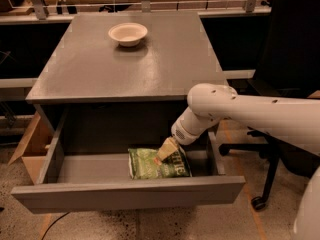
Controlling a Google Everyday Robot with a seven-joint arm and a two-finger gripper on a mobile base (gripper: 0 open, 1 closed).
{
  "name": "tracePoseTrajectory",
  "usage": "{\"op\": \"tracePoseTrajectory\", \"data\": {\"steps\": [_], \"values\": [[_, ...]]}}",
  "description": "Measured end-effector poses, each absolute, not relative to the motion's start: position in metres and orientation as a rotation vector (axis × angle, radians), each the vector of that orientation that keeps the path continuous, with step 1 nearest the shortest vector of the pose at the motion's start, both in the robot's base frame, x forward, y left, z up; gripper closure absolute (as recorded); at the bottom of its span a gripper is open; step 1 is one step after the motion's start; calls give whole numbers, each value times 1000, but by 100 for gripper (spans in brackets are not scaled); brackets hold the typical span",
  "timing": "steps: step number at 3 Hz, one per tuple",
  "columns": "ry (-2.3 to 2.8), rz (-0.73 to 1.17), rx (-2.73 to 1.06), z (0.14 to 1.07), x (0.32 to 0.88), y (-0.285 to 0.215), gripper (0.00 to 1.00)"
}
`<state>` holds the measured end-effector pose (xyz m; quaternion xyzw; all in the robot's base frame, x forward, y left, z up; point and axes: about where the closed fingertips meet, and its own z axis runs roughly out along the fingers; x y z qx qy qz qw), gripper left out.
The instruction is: Pick green jalapeno chip bag from top drawer and place on counter
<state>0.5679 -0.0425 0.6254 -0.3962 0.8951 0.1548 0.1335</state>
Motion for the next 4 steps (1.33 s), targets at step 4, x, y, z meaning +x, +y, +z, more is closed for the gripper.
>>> {"op": "tracePoseTrajectory", "data": {"steps": [4], "values": [[2326,390,-1171,748,560,-65,100]]}}
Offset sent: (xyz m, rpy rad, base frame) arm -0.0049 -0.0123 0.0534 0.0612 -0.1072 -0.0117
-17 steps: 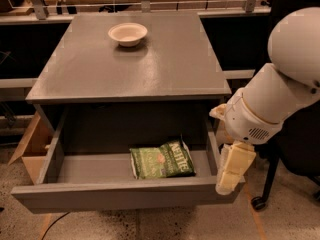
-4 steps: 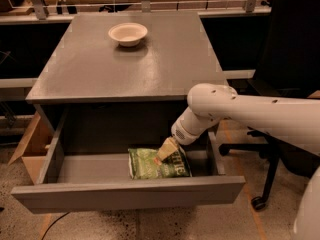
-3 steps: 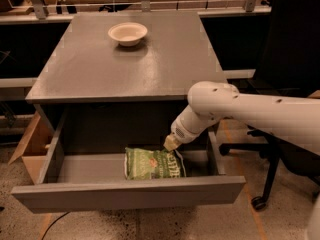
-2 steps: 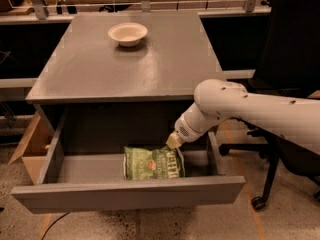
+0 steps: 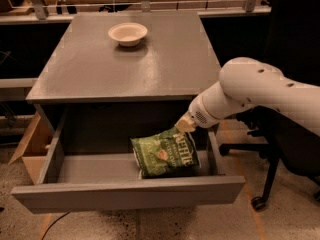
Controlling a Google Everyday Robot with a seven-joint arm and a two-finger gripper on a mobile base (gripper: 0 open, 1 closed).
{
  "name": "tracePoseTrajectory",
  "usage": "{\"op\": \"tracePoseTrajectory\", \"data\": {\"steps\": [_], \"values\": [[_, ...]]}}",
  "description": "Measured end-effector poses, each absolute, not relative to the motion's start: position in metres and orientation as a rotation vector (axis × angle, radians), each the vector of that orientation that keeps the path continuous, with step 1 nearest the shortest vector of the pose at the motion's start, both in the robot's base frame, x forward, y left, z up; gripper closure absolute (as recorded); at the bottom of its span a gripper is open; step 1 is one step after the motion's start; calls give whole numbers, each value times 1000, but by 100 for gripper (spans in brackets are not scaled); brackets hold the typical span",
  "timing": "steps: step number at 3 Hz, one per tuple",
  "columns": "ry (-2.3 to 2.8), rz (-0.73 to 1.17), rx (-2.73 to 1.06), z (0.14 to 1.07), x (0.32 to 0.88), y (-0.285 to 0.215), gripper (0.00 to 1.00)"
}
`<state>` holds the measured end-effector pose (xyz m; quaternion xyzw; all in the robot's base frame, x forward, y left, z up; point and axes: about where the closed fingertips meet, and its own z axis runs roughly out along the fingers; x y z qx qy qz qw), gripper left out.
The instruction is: Pick green jalapeno chip bag from top drawer and place on counter
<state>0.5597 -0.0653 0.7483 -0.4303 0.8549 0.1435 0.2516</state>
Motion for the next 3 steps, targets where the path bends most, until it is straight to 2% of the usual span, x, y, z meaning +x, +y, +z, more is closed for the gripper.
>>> {"op": "tracePoseTrajectory", "data": {"steps": [2,3], "values": [[2156,291,-1283,821,570,-67,100],[2156,291,-1283,821,570,-67,100]]}}
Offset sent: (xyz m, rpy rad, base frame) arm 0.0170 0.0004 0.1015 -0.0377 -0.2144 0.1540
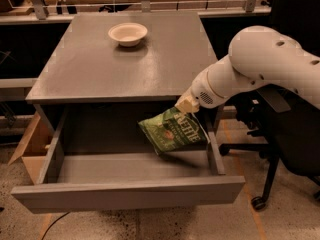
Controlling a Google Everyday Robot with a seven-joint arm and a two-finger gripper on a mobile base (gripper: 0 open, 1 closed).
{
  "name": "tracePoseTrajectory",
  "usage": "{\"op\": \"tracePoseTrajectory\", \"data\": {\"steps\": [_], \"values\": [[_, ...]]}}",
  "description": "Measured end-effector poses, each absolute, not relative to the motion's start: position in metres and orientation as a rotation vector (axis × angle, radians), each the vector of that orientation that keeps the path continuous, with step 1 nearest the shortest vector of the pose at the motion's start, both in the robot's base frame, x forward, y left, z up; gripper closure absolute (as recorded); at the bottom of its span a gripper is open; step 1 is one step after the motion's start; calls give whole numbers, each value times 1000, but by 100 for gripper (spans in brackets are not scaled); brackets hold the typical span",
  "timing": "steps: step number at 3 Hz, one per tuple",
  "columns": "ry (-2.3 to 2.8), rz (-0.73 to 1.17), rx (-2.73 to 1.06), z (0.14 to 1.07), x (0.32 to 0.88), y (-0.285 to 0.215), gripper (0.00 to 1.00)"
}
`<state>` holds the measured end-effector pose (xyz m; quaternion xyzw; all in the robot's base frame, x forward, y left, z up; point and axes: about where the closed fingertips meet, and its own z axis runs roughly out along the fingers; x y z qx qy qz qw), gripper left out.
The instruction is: Pick green jalapeno chip bag from top drawer and place on counter
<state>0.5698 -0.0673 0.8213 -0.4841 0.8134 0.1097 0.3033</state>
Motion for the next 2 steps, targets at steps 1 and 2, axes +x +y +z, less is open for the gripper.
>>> {"op": "tracePoseTrajectory", "data": {"steps": [1,2], "values": [[2113,189,-1312,849,578,-71,100],[2015,-10,-1381,906,597,-71,100]]}}
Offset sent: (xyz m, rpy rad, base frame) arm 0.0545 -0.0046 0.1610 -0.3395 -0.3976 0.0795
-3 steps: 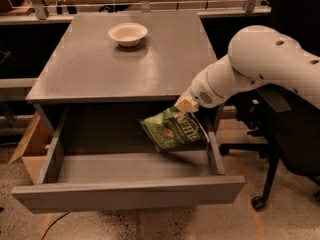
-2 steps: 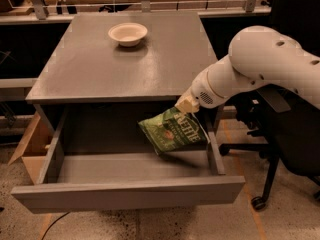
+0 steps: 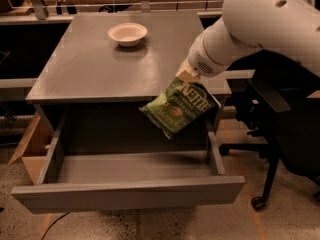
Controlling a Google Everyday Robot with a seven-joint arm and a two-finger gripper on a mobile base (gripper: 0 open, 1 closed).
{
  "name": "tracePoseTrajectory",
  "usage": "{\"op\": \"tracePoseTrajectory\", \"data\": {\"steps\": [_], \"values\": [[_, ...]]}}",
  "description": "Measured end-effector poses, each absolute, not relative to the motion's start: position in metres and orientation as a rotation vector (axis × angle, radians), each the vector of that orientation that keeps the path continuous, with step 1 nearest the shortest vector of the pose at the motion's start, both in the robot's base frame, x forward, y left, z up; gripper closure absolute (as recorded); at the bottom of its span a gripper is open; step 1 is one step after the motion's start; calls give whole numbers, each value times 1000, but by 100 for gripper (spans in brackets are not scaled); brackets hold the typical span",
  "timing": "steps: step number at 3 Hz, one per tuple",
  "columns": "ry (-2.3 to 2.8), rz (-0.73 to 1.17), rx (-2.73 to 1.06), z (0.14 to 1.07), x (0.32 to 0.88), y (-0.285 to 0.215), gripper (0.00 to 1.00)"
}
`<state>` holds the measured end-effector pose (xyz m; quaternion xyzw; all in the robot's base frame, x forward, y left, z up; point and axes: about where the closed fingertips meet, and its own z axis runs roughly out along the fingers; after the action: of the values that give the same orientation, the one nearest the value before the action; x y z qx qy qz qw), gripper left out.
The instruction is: Pick green jalapeno chip bag from top drawer and place on counter
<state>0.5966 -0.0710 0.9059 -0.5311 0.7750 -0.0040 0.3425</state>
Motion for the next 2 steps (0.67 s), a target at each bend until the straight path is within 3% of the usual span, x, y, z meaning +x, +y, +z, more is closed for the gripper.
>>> {"op": "tracePoseTrajectory", "data": {"steps": [2], "values": [[1823,-255,-1557,972,675,-45,100]]}}
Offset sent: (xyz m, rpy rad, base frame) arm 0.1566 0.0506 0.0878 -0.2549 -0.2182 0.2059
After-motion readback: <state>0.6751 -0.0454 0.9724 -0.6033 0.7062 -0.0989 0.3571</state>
